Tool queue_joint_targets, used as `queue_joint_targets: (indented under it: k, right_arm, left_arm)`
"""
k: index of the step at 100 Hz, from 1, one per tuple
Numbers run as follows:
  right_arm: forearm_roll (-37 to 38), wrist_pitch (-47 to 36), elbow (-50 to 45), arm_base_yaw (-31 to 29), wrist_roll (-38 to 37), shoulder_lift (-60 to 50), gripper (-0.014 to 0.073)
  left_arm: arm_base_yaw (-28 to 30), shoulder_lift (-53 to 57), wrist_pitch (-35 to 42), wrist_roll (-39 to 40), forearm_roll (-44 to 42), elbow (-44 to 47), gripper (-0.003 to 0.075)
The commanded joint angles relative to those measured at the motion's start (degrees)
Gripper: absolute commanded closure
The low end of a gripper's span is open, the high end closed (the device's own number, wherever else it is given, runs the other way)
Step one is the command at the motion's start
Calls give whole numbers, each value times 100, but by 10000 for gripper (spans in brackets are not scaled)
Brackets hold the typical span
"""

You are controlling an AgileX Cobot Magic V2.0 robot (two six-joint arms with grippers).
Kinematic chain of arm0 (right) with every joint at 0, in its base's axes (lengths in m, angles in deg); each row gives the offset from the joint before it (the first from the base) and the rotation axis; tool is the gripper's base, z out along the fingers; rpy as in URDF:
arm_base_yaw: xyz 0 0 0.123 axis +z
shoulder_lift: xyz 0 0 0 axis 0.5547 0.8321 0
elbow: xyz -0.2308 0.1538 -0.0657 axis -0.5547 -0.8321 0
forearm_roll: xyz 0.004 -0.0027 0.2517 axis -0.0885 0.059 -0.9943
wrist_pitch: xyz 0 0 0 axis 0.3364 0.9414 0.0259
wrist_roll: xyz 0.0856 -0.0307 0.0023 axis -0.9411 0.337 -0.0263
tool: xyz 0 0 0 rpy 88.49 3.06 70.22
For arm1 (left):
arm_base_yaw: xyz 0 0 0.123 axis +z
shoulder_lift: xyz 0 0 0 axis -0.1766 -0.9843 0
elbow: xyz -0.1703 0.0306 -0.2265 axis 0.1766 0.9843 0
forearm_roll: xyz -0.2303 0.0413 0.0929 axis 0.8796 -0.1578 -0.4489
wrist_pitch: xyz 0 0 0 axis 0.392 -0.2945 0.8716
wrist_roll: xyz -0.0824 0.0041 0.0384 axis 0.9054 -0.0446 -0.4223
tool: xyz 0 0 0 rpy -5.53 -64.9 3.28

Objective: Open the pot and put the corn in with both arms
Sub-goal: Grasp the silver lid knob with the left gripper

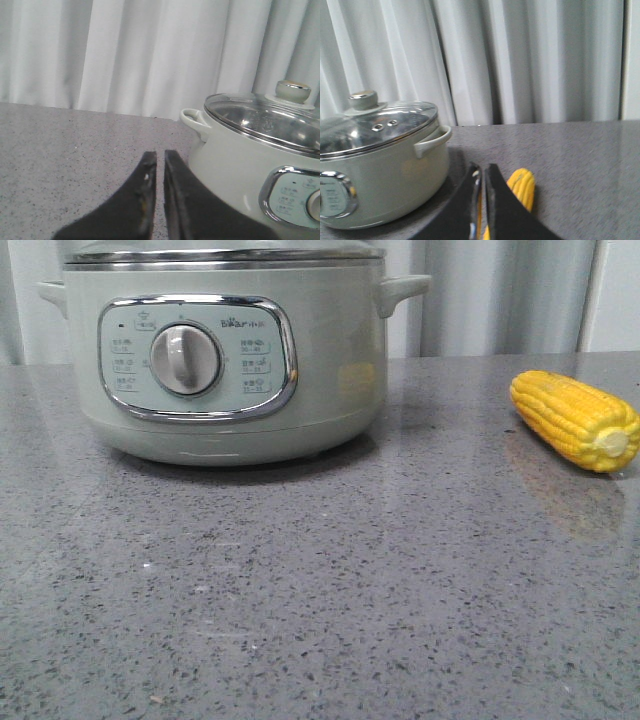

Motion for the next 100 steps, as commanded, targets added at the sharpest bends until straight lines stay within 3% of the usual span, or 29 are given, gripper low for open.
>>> queue_joint_targets:
  k: [1,24,53,62,69,80,88,100]
  right_arm:
    - [481,-307,491,-42,22,465,657]
    - [608,-351,750,-42,22,776,506]
    - [608,-434,763,-42,22,776,477]
    - [608,-592,763,-42,22,776,466]
    - [608,-673,763,-42,22,776,414]
    - [620,-695,763,-42,22,776,263]
    - [620,-695,763,-42,22,776,163]
    - [620,-695,763,-42,22,785,113]
  left_arm:
    - [7,-460,252,-150,-34,-464,710]
    - [7,-860,284,-158,-24,-753,472]
    - [7,-860,306,-158,-24,-753,456]
    - [7,-860,311,-330,-24,-753,413]
    - [7,-869,344,-467,-24,-753,332]
    - [7,-965,384,-520,-24,-753,233]
    - [7,-1059,405,-520,-1,-753,228]
    - [7,-1169,494,-520,-1,-753,228]
